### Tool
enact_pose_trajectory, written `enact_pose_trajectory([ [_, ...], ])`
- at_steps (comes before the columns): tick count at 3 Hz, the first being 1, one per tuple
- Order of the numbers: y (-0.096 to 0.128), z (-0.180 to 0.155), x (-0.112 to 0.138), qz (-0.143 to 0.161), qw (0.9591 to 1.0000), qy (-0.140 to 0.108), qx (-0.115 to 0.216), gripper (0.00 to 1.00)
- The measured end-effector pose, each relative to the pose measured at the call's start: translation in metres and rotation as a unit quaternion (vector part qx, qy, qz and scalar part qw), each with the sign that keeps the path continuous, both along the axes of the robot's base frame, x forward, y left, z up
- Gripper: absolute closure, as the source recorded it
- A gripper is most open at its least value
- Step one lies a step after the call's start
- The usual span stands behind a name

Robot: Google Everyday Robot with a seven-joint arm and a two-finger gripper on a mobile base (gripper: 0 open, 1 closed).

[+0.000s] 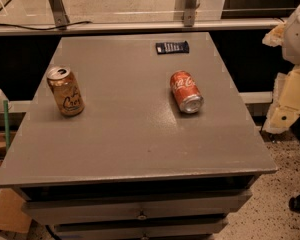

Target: Place coke can upright

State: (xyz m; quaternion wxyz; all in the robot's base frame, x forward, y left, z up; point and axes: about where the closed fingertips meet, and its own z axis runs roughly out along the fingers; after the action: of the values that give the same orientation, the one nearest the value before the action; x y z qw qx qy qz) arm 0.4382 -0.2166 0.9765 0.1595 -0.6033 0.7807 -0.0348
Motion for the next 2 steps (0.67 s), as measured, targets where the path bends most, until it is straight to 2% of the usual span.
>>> enact_pose_trajectory([
  [1,0.0,0.0,0.0,0.0,1.0,0.0,0.0,0.0],
  [2,0.013,0.008,0.017,0.038,0.9993,-0.008,0.005,0.0],
])
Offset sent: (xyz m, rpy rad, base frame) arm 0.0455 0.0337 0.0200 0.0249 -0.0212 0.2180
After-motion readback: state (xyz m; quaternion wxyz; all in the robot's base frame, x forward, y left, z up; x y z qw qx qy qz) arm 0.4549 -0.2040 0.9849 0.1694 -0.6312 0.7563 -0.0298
